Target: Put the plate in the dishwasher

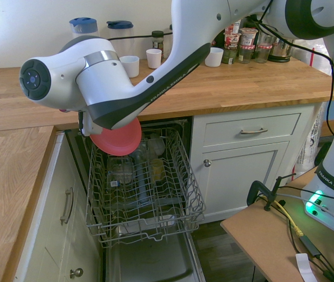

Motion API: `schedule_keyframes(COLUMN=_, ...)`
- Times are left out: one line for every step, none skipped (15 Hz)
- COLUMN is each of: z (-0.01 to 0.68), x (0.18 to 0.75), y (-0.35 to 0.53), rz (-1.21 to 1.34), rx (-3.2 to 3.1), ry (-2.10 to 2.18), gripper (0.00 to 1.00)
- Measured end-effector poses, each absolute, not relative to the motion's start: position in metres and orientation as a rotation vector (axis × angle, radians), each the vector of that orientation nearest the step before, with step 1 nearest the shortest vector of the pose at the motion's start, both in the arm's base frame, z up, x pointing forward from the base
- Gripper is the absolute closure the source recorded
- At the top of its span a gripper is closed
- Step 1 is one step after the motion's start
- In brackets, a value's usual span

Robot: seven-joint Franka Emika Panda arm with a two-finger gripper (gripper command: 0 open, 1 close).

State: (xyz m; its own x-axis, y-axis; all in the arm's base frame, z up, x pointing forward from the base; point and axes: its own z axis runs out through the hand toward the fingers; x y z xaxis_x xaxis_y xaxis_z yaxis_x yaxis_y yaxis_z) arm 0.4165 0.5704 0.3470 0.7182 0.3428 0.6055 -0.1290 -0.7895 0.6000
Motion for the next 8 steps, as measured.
schedule_keyframes(z=0.337, x=0.41, y=0.575, rz=0.979, rx=2.275, ry=0.184, gripper=1.0)
schedule_keyframes(z=0.325, x=0.402, y=0.581, rz=0.981, rx=2.259, ry=0.199, gripper=1.0)
schedule_keyframes(z=0.312, x=0.39, y=0.587, rz=0.985, rx=2.242, ry=0.212, gripper=1.0)
schedule_keyframes(z=0.302, x=0.377, y=0.593, rz=0.991, rx=2.226, ry=0.225, gripper=1.0)
schedule_keyframes(z=0.296, x=0.365, y=0.599, rz=0.999, rx=2.212, ry=0.233, gripper=1.0)
schedule_keyframes(z=0.291, x=0.353, y=0.602, rz=1.009, rx=2.199, ry=0.241, gripper=1.0)
schedule_keyframes(z=0.285, x=0.341, y=0.605, rz=1.018, rx=2.184, ry=0.255, gripper=1.0)
schedule_keyframes(z=0.281, x=0.332, y=0.606, rz=1.022, rx=2.167, ry=0.273, gripper=1.0)
